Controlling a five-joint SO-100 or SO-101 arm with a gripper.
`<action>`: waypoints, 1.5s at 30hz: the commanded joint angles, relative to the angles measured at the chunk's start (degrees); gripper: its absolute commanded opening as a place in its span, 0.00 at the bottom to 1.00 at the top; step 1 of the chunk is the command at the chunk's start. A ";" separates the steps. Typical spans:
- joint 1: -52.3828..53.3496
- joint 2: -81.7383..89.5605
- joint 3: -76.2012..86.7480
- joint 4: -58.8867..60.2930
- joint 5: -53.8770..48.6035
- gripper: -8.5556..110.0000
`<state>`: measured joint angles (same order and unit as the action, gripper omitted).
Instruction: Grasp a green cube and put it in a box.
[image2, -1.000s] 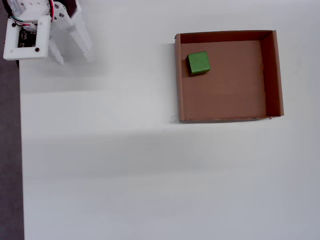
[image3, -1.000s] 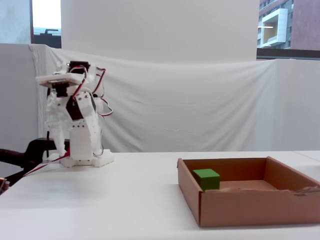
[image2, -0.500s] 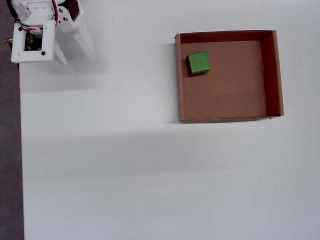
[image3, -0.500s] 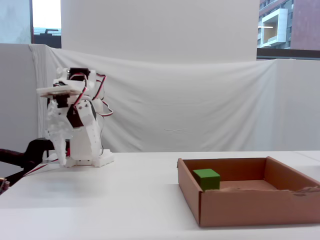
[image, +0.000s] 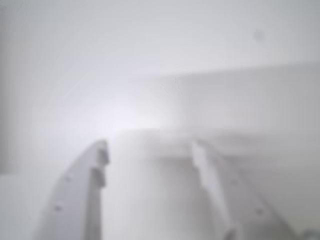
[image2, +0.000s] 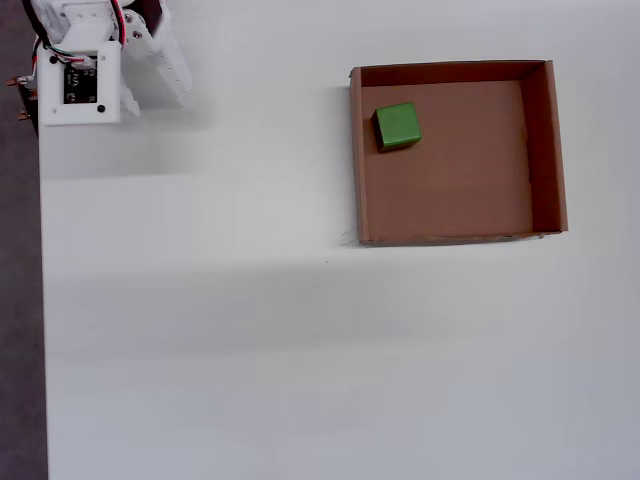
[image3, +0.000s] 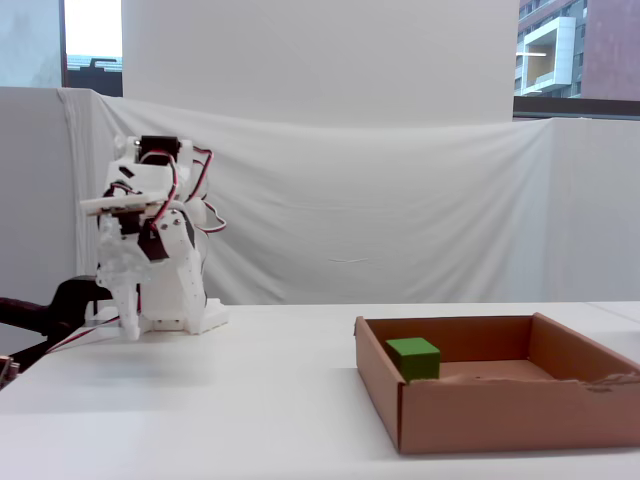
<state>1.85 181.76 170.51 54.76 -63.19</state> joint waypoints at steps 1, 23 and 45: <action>-0.09 0.62 -0.35 0.26 -0.70 0.27; -0.09 0.62 -0.35 9.32 -0.62 0.27; -2.46 0.62 -0.26 16.52 -0.44 0.27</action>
<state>-0.18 182.99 170.51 70.49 -63.19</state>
